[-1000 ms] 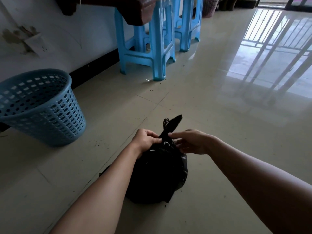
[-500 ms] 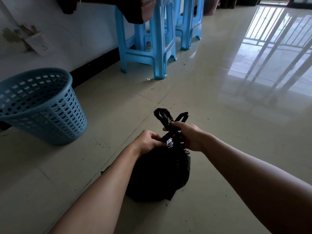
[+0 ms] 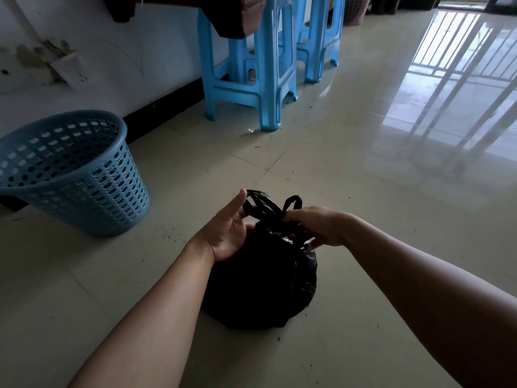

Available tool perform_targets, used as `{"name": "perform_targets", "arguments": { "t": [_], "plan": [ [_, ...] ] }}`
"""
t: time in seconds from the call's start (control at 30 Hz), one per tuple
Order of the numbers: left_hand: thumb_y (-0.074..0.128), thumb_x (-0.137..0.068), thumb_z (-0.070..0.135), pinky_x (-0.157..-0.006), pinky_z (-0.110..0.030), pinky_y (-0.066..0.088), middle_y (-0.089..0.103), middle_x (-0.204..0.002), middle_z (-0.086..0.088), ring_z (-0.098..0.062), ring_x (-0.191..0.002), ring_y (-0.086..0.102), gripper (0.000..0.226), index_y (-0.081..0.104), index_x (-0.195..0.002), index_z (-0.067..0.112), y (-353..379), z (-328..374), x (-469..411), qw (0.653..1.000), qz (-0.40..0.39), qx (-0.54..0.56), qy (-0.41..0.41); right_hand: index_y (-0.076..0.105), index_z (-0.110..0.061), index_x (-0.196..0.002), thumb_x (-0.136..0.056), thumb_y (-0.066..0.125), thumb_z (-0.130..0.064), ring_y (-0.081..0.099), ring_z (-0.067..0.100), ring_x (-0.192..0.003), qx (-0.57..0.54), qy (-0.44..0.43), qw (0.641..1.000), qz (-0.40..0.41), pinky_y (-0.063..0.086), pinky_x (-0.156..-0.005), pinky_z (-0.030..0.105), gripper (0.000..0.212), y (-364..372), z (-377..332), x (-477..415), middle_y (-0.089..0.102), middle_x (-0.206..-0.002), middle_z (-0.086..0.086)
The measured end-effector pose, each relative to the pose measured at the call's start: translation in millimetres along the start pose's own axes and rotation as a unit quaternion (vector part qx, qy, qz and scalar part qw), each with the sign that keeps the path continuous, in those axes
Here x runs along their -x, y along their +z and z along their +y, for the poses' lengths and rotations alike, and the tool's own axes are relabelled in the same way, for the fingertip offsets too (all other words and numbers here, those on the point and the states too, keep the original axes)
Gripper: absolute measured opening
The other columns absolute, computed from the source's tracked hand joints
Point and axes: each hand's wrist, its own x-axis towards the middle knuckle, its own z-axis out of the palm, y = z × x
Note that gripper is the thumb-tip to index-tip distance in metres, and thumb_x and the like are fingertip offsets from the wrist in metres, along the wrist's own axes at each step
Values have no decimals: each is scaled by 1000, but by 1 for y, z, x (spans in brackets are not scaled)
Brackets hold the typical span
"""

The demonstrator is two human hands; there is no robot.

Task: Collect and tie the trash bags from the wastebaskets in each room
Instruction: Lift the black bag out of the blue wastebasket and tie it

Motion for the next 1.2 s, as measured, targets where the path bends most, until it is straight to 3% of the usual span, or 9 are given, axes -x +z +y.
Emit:
{"name": "perform_targets", "arguments": {
  "t": [0.13,0.3,0.47,0.6,0.7,0.77,0.83,0.97,1.2],
  "plan": [
    [62,-81,43,-77,-35,55,68,-92,-15,-27,-76,67,45,67,-104,5,4,-1,-8,996,75,-39,-12,67,-17,-95,-91,55,-38,60,17,-61,-48,6,999,16,44,-58,28,25,2,3,-3,69,-72,2],
    [40,-91,46,-82,-34,52,73,-86,-17,-29,-75,71,60,75,-90,-3,-13,-5,-1,991,82,105,12,57,-20,-97,-98,41,-34,58,16,-66,-243,-3,969,-45,38,-63,31,21,-5,5,-3,63,-72,0],
    [54,-75,36,-89,-42,46,69,-86,-23,-36,-79,70,26,66,-69,14,-14,-4,5,978,78,182,62,62,-20,-84,-89,54,-31,51,15,-65,-256,-29,961,-98,39,-63,30,15,-3,6,-3,58,-70,-4],
    [43,-88,61,-87,-37,54,72,-87,-18,-31,-82,71,70,74,-91,-2,-13,3,9,973,88,206,56,67,-21,-68,-82,60,-34,48,15,-58,-247,-36,961,-119,40,-57,28,21,-3,-1,-1,48,-66,-3],
    [43,-98,36,-48,-14,51,69,-68,-2,-10,-51,66,42,70,-77,13,-6,4,4,980,142,117,71,59,-21,-67,-86,58,-37,45,15,-58,-207,-27,973,-102,37,-62,29,25,2,-6,-2,43,-63,-3],
    [57,-90,20,-55,-17,53,69,-79,-4,-11,-59,66,19,73,-82,12,0,7,3,989,141,25,40,60,-19,-75,-87,62,-36,51,15,-62,-164,-23,984,-70,40,-64,29,21,6,-9,-1,49,-65,-2],
    [71,-79,25,-72,-29,54,67,-86,-13,-24,-73,64,21,68,-87,6,4,10,6,993,109,-34,-3,66,-16,-87,-86,68,-34,57,17,-72,-106,-25,993,-38,44,-66,29,18,8,-11,2,59,-75,2],
    [82,-60,22,-57,-23,53,64,-71,-5,-16,-61,60,32,58,-80,12,4,9,7,981,122,-150,-12,68,-6,-100,-83,75,-25,61,20,-84,-17,-31,999,6,49,-63,28,26,7,-11,7,68,-93,8],
    [78,-71,0,-58,-19,51,65,-67,-8,-16,-58,61,14,68,-73,9,15,1,-4,925,187,-332,9,69,5,-102,-78,79,-17,61,21,-79,30,-70,991,111,51,-64,30,34,15,-11,5,66,-89,13]
  ]
}}
